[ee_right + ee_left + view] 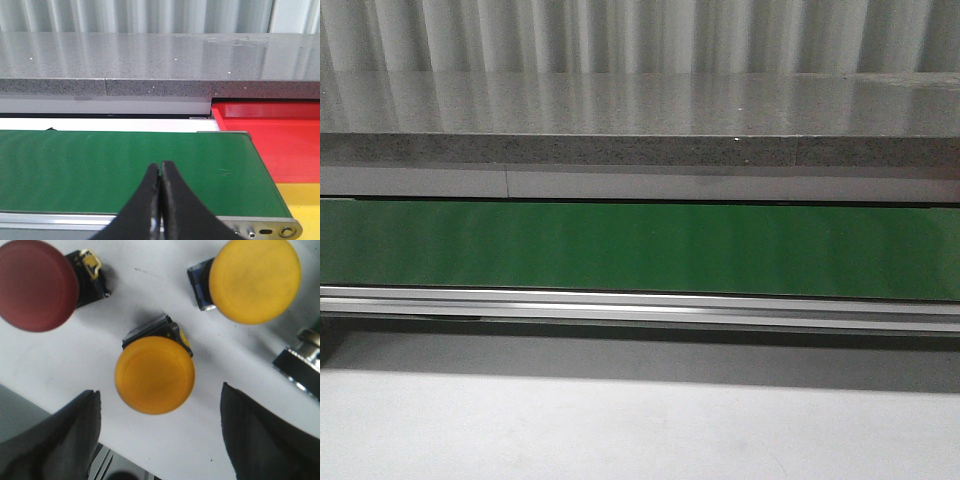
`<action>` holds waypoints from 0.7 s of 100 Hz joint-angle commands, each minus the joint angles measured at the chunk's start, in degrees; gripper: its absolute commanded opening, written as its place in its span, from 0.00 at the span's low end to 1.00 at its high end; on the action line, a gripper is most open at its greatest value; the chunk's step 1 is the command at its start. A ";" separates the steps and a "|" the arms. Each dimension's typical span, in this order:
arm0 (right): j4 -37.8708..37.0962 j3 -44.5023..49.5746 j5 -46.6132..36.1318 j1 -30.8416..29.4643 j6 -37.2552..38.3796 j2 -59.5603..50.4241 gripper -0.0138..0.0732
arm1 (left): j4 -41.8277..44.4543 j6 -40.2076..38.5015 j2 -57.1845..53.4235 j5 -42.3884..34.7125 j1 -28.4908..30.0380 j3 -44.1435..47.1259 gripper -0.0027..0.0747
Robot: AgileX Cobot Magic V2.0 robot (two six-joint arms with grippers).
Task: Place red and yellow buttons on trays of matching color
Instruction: 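Grasp a yellow button with the left gripper and lift it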
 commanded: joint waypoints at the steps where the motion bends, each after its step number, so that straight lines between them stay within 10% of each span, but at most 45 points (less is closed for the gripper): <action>1: -0.67 -1.09 -4.65 -0.20 -0.41 -0.63 0.08 | -0.49 0.01 -0.20 -1.98 0.15 -1.70 0.67; 27: -0.67 -1.09 -4.65 -0.20 -0.41 -0.63 0.08 | -0.79 0.01 1.95 -6.66 0.15 -1.70 0.65; 70: -0.67 -1.09 -4.65 -0.20 -0.41 -0.63 0.08 | 0.86 0.01 1.55 -5.89 0.15 -1.70 0.19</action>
